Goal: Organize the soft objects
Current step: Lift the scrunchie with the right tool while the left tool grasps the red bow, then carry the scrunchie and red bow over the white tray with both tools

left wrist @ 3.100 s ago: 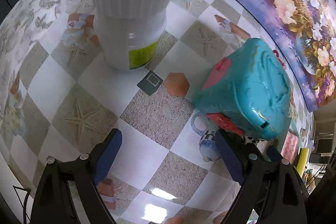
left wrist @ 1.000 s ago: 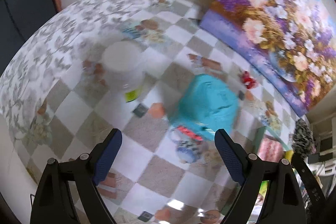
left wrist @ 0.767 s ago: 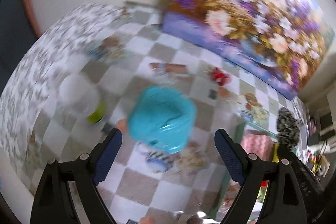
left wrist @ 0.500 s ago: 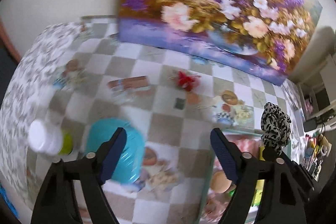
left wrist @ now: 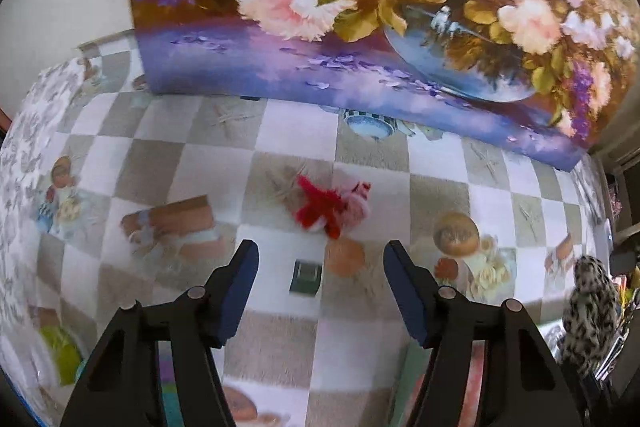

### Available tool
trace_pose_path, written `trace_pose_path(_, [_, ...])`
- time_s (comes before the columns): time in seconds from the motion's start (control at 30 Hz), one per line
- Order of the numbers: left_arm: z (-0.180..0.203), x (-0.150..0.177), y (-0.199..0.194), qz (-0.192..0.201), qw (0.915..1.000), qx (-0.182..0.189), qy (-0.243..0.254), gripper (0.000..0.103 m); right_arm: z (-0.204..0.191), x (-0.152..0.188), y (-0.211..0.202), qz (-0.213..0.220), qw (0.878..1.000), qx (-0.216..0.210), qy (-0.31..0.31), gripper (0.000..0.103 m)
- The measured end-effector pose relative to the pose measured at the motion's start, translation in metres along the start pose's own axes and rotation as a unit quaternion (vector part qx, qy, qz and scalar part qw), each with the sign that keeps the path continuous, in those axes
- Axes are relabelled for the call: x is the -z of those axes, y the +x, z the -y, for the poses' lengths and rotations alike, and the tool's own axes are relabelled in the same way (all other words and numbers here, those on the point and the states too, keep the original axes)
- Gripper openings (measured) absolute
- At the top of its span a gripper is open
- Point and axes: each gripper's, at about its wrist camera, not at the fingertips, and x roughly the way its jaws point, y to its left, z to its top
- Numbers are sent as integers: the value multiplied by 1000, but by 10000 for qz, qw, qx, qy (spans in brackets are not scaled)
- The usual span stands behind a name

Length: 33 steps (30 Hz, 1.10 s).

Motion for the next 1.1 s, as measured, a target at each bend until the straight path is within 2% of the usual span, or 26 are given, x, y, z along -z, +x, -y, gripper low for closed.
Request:
trace_pose_path(0.13, [2,-11,17,-24,10000,-89,31,66,5,-1,3,17,10000,78,10,21])
trace_pose_path(0.3, [1,-17,35,-106,9999,13,-24,59,14,-4,2,67,9998,172,97,21])
trace_pose_path(0.4, [3,-16,42,-221,9997,88,26,41,15,-5,-1,119,9997,168,106,21])
trace_pose_path(0.57, [3,-9,42,-206,9995,210,73,34,17,-4,0,89,9998,146,138,21])
trace_pose_path(0.77, [0,16,21,-217,9990,390,57,33,14,0,-11,56,9998,156,122,21])
trace_pose_path(1.0, [6,53,-33,24,9970,764,85,33,11,14,-40,86,9997,215,83,21])
trace_pose_path(1.1, [9,69,-49,88,9942,1073,-24,33,14,23,-49,80,9996,224,127,21])
